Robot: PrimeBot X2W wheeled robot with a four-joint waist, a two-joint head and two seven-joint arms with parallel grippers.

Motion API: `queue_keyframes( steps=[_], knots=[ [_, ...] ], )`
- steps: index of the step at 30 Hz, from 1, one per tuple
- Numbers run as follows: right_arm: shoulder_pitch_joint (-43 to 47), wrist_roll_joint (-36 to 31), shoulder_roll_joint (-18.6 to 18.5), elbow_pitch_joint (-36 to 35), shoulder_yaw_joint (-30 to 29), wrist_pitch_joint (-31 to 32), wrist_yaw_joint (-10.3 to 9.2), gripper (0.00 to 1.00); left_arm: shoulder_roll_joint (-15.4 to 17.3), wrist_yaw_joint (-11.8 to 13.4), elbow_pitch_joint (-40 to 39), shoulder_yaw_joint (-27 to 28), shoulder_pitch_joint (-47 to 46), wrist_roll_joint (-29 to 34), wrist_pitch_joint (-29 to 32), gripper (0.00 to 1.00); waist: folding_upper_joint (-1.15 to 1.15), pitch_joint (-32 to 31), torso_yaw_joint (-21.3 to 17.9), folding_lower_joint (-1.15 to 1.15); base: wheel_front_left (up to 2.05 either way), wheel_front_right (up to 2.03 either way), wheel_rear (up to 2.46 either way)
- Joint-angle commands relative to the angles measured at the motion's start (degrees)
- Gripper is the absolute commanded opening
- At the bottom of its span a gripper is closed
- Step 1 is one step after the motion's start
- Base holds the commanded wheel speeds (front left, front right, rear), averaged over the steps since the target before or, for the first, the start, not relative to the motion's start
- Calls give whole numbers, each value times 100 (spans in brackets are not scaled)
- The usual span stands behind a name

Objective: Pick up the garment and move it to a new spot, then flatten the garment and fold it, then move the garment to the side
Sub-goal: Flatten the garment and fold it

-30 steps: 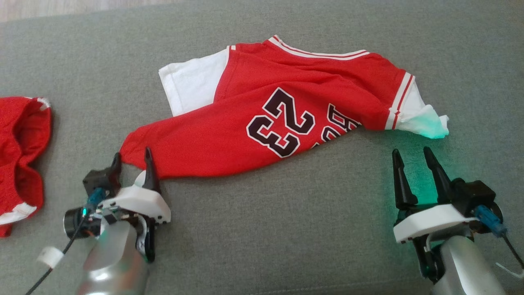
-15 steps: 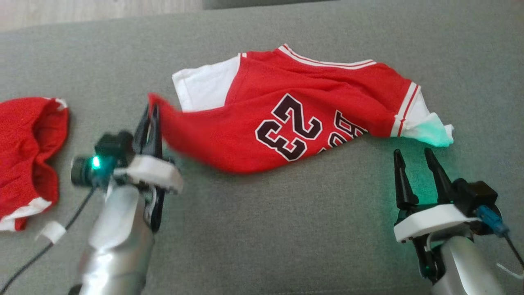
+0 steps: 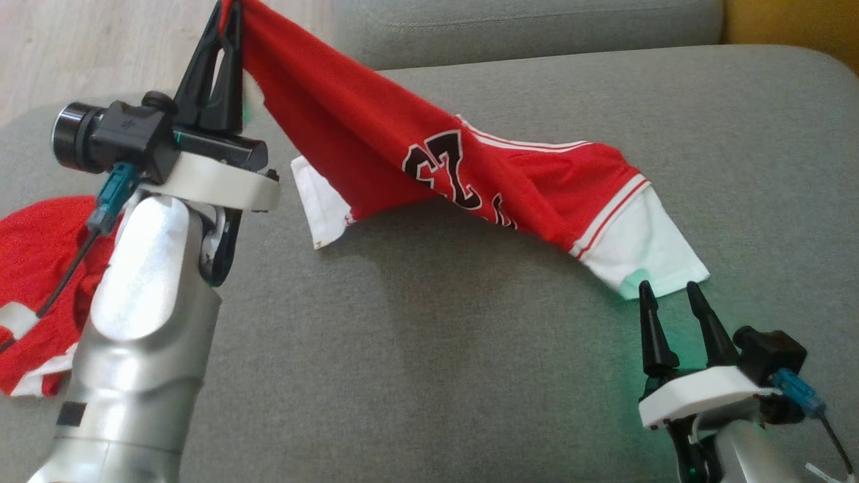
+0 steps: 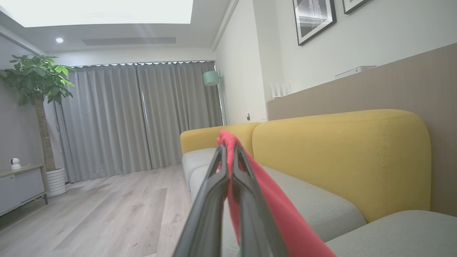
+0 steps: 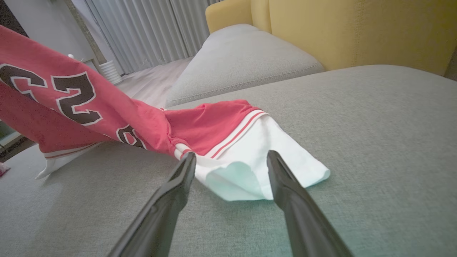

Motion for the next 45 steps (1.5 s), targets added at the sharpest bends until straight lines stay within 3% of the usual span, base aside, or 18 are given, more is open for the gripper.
queue_keyframes(
  steps=[1, 8, 16, 23, 30, 38, 39, 40, 41, 42, 45],
  knots=[
    [-121, 51, 3, -155, 140, -37, -4, 100, 235, -17, -226, 124, -354, -63, -27, 0, 0, -48, -60, 1, 0, 0, 0],
    [-24, 119, 4, -137, 149, -37, -4, 100, 374, -29, -448, -162, -219, -341, -27, 0, 0, -131, -149, 1, 0, 0, 0],
    [134, 78, 4, -114, 19, -37, -4, 100, 642, -6, -452, -216, 1117, -742, -27, 0, 0, -197, 38, 1, 0, 0, 0],
    [160, 21, 5, -85, 5, -37, -4, 100, 474, 62, -524, 146, 2312, -955, -27, 0, 0, -263, 266, 1, 0, 0, 0],
    [148, -8, 5, -47, 39, -37, -4, 100, 250, 125, -564, 356, 2925, -862, -27, 0, 0, -331, 348, 1, 0, 0, 0],
    [101, -38, 5, -44, 63, -37, -4, 100, 232, 475, 119, 712, 3398, -547, -27, 0, 0, -196, 312, 1, 0, 0, 0],
    [99, -46, 5, -38, 59, -37, -4, 100, 223, 507, 268, 726, 3410, -519, -27, 16, 0, -175, 307, 1, 0, 0, 0],
    [98, -54, 5, -27, 49, -37, -4, 100, 209, 564, 400, 765, 3397, -499, -27, 43, 0, -155, 303, 1, 0, 0, 0],
    [94, -64, 5, -15, 41, -37, -4, 100, 209, 633, 548, 780, 3376, -450, -27, 91, 0, -141, 299, 1, 0, 0, 0],
    [86, -71, 5, -5, 38, -37, -4, 100, 190, 708, 701, 808, 3345, -430, -27, 100, 0, -125, 292, 1, 0, 0, 0],
    [55, -89, 5, 15, 37, -37, -4, 100, 123, 970, 772, 973, 3198, -352, -27, 100, 0, -81, 267, 1, 0, 0, 0]
  ],
)
